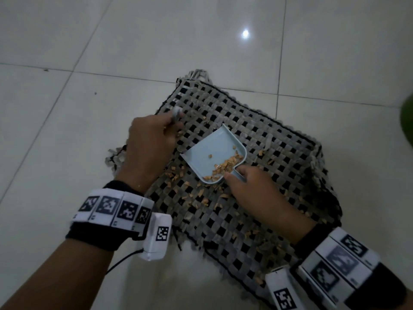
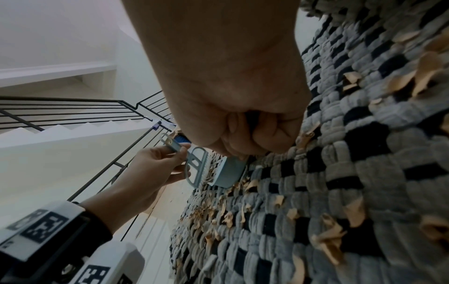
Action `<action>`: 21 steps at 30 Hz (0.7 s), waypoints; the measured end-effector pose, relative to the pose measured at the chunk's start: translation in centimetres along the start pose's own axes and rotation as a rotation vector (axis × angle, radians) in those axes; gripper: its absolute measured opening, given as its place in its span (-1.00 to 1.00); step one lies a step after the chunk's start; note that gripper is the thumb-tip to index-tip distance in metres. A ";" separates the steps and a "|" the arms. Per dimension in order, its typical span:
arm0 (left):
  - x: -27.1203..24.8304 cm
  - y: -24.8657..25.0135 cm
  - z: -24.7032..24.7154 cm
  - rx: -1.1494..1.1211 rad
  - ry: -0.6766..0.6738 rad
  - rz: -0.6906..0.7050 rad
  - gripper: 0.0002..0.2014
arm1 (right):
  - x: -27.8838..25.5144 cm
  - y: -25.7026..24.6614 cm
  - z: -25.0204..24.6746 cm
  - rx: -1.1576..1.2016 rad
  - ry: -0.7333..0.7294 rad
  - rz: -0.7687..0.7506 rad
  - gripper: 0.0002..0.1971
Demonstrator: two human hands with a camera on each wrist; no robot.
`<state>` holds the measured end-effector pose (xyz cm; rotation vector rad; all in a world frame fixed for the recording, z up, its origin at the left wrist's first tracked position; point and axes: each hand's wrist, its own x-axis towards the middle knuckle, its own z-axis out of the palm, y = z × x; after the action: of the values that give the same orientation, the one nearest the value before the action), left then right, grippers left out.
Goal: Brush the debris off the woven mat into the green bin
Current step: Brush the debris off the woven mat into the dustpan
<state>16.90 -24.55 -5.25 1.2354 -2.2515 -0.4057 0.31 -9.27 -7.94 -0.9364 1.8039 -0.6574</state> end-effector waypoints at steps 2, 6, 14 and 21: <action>-0.1 0.7 0.4 -0.051 0.005 -0.026 -0.81 | 0.0 -0.1 0.0 0.002 -0.001 0.005 -0.63; 0.5 0.4 -0.6 -0.005 0.101 -0.033 -0.79 | 0.0 -0.2 0.0 -0.003 -0.009 0.001 -0.61; 0.7 0.8 0.6 -0.129 0.084 -0.072 -0.79 | 0.0 0.0 0.0 -0.032 0.006 -0.023 -0.64; 0.5 1.0 1.5 -0.113 0.021 -0.039 -0.78 | 0.2 0.1 -0.1 -0.051 -0.005 -0.023 -0.65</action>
<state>15.07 -24.40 -5.83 1.2215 -2.1587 -0.5244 0.14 -9.34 -8.09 -0.9931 1.8152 -0.6260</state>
